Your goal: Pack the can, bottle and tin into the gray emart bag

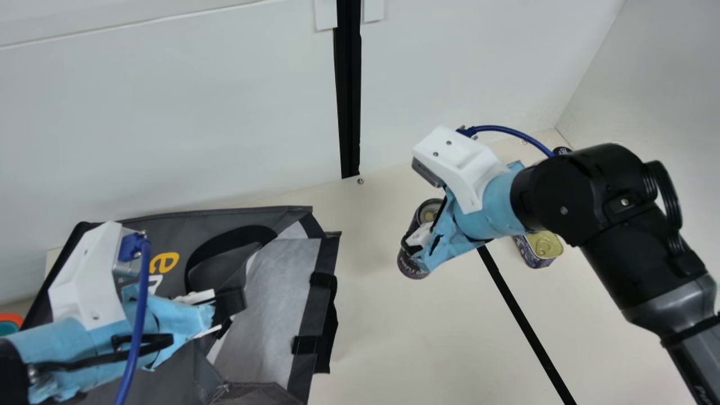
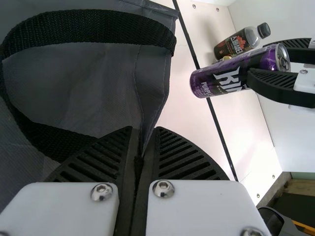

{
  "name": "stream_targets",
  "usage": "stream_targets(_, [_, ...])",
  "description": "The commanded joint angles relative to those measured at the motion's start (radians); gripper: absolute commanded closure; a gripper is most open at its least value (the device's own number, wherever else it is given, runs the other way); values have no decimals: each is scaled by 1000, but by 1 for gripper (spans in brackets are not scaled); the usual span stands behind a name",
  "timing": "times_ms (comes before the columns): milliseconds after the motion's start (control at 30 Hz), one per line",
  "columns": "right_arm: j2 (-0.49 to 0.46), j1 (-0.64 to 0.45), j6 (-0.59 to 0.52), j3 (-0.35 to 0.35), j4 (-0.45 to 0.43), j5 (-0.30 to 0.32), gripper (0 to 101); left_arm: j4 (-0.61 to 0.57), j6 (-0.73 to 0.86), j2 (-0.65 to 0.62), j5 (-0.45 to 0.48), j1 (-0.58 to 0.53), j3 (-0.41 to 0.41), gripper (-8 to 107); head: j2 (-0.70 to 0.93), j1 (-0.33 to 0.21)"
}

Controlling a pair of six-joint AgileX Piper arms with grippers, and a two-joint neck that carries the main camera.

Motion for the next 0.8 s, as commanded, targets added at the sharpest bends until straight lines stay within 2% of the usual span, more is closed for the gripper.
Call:
stream_targets(0, [2, 7, 0, 0, 6, -2, 101, 0, 0, 0, 0, 0, 0, 89, -1, -23])
stream_targets(567, [7, 98, -28, -22, 56, 6, 101, 0, 0, 0, 0, 0, 0, 89, -1, -23])
stream_targets(767, [1, 126, -42, -21, 80, 38, 101, 0, 0, 0, 0, 0, 0, 89, -1, -23])
